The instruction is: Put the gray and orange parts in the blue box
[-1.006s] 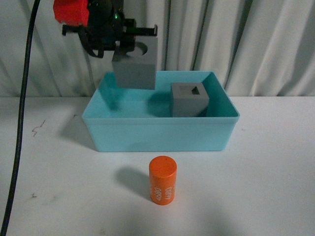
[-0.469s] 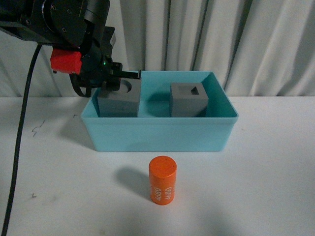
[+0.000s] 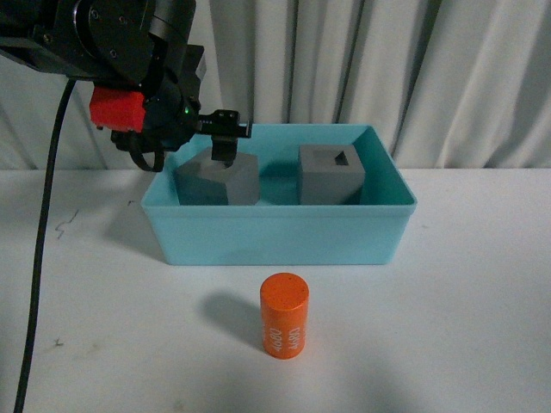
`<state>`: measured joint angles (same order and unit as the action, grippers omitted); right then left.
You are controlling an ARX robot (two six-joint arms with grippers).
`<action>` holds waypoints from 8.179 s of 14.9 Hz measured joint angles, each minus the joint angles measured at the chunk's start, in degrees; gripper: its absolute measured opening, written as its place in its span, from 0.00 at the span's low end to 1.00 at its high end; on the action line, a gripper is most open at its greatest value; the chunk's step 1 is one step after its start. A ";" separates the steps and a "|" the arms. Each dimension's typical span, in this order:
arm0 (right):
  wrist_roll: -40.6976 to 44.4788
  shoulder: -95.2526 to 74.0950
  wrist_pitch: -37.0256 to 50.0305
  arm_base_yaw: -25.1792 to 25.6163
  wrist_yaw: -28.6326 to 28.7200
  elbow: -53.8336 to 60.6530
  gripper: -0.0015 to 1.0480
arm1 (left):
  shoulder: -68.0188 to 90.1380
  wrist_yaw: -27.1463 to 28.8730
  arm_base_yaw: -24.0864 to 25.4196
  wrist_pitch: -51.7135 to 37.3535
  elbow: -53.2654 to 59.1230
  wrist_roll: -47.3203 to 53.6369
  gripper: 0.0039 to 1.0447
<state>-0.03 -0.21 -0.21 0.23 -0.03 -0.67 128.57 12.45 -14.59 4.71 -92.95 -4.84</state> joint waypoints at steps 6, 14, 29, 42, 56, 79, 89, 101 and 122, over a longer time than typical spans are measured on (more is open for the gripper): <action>-0.02 0.00 -0.02 0.00 0.02 0.00 0.94 | -33.42 -8.33 -0.55 -2.62 25.92 -11.69 0.94; 0.00 0.00 -0.04 0.00 0.02 0.00 0.94 | -62.51 -9.01 -2.27 -1.09 61.33 -20.79 0.93; 0.00 0.00 -0.02 -0.22 0.04 0.00 0.94 | -93.79 -12.26 14.69 -38.84 92.37 3.96 0.01; 0.00 0.00 0.00 -0.22 0.04 0.00 0.94 | -115.58 -12.41 14.53 -17.79 92.39 3.98 0.01; 0.00 0.00 0.00 -0.22 0.04 0.00 0.94 | -128.41 -12.44 14.53 -4.48 92.37 4.02 0.95; 34.56 -96.83 19.41 -12.90 30.75 -37.99 0.94 | -128.41 -12.44 14.53 -4.50 92.37 4.02 0.94; 22.43 -110.55 25.55 -20.92 28.35 -44.76 0.94 | -128.41 -12.41 14.53 -4.50 92.37 4.02 0.94; 21.00 -117.85 25.16 -25.00 25.59 -51.12 0.62 | -128.41 -12.44 14.53 -4.50 92.37 4.02 0.94; -6.60 -122.77 20.39 -22.10 1.18 -86.71 0.45 | -128.41 -12.44 14.53 -4.50 92.37 4.02 0.94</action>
<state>-6.63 -122.98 20.18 -21.87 1.15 -87.37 0.16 0.01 -0.05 0.21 -0.58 -0.82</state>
